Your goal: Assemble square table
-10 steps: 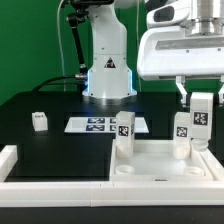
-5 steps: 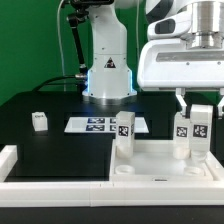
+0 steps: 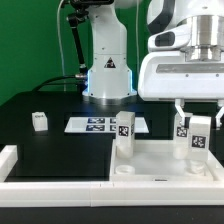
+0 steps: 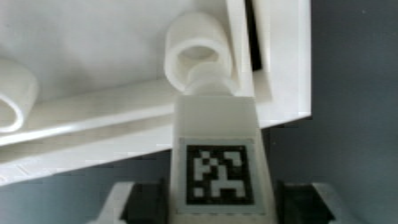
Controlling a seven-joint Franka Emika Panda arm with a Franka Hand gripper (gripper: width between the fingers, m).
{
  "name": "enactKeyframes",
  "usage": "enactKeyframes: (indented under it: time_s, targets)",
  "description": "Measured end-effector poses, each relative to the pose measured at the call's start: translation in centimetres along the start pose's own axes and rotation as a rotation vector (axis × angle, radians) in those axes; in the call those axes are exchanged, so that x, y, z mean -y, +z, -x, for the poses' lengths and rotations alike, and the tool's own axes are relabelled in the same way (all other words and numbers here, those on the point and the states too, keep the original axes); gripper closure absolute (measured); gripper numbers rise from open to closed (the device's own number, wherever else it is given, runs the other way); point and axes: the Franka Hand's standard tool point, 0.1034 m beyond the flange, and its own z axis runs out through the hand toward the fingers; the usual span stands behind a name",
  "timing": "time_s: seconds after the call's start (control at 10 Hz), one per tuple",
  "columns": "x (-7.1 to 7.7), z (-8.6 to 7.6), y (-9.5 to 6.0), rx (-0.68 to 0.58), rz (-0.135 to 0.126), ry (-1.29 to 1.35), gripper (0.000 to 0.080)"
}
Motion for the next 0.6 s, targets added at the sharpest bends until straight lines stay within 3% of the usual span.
enactKeyframes:
  time_s: [0.2,0.6]
  targets:
    - [0.14,0.75,-0.11,0.010,-0.001,0.000,0.0509]
    - [0.15,0.66,0.69,-0.036,-0.016,-0.009,0.0509]
